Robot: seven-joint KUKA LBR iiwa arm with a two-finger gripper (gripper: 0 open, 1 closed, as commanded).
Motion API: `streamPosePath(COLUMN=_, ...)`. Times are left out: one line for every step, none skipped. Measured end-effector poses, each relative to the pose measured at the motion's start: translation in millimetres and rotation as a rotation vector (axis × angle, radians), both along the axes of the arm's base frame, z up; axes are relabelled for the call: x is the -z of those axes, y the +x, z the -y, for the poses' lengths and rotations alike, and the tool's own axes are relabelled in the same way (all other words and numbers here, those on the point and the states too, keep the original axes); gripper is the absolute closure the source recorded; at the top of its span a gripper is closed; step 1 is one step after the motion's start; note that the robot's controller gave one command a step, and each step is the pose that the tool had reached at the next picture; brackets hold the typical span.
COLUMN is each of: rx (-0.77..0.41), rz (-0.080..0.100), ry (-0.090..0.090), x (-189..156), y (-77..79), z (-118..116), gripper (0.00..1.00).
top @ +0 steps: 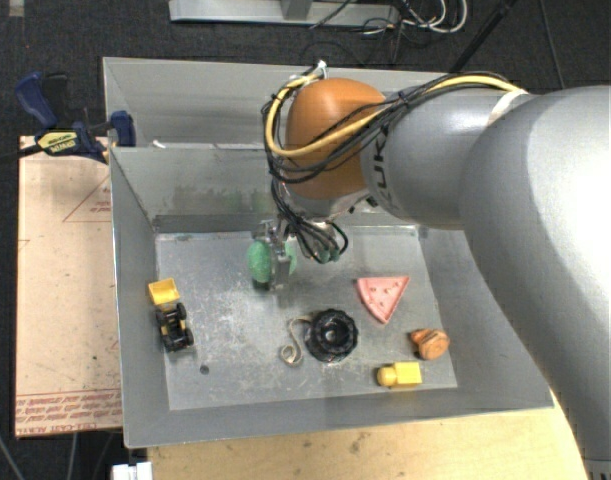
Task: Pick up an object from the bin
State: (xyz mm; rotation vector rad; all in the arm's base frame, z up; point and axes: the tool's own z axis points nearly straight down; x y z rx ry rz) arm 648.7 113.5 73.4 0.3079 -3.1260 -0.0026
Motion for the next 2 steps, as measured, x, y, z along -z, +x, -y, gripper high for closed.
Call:
streamPosePath(rx=0.0, rz=-0.005, ry=-0.001, x=-16, y=-1.4, z=0, gripper=1.0)
streamPosePath(rx=0.0, rz=0.001, ry=0.0, x=-36, y=0.2, z=0, gripper=1.0)
